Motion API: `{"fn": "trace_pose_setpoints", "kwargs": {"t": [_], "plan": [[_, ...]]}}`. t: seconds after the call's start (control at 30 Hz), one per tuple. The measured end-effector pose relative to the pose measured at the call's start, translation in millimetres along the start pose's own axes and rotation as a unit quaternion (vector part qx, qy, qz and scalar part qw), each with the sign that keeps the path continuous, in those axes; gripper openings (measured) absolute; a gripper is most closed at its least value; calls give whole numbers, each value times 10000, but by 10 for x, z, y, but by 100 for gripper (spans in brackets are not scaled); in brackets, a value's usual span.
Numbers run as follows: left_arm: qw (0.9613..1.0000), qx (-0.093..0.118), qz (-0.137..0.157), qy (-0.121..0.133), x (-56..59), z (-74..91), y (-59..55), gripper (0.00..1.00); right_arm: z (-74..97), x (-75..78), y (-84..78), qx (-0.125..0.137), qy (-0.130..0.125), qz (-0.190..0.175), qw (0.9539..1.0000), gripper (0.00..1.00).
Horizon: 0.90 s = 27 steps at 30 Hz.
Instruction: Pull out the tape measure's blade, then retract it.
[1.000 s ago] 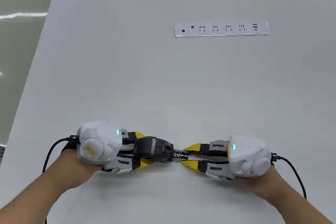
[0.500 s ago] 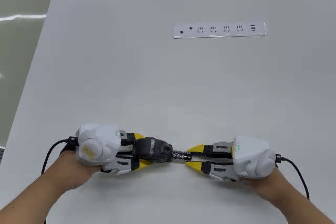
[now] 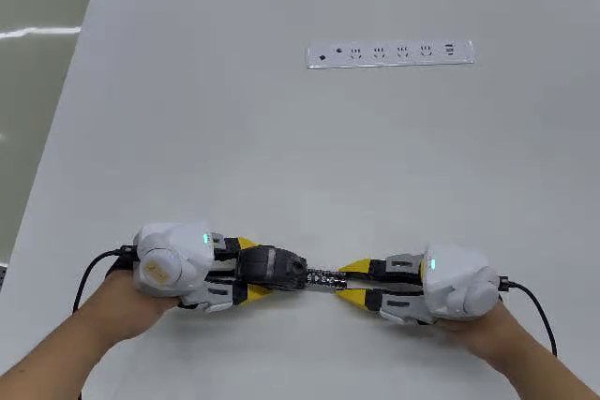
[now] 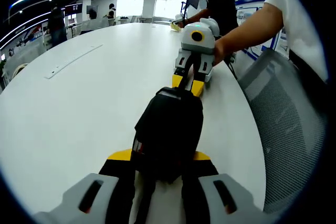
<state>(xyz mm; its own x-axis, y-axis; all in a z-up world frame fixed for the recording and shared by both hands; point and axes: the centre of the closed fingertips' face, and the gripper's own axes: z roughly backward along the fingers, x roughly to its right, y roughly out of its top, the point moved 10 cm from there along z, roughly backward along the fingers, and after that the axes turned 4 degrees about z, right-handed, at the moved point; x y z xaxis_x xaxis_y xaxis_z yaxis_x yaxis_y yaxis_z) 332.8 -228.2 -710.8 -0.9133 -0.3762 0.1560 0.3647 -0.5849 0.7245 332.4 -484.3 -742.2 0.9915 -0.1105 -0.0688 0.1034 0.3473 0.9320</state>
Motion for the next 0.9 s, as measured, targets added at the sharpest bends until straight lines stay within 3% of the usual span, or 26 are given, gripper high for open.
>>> {"fn": "trace_pose_setpoints", "kwargs": {"t": [0.9], "plan": [[10000, 2, 31, 33, 5, -6, -1, 30, 157, -4, -57, 29, -88, -130, 9999, 12]]}}
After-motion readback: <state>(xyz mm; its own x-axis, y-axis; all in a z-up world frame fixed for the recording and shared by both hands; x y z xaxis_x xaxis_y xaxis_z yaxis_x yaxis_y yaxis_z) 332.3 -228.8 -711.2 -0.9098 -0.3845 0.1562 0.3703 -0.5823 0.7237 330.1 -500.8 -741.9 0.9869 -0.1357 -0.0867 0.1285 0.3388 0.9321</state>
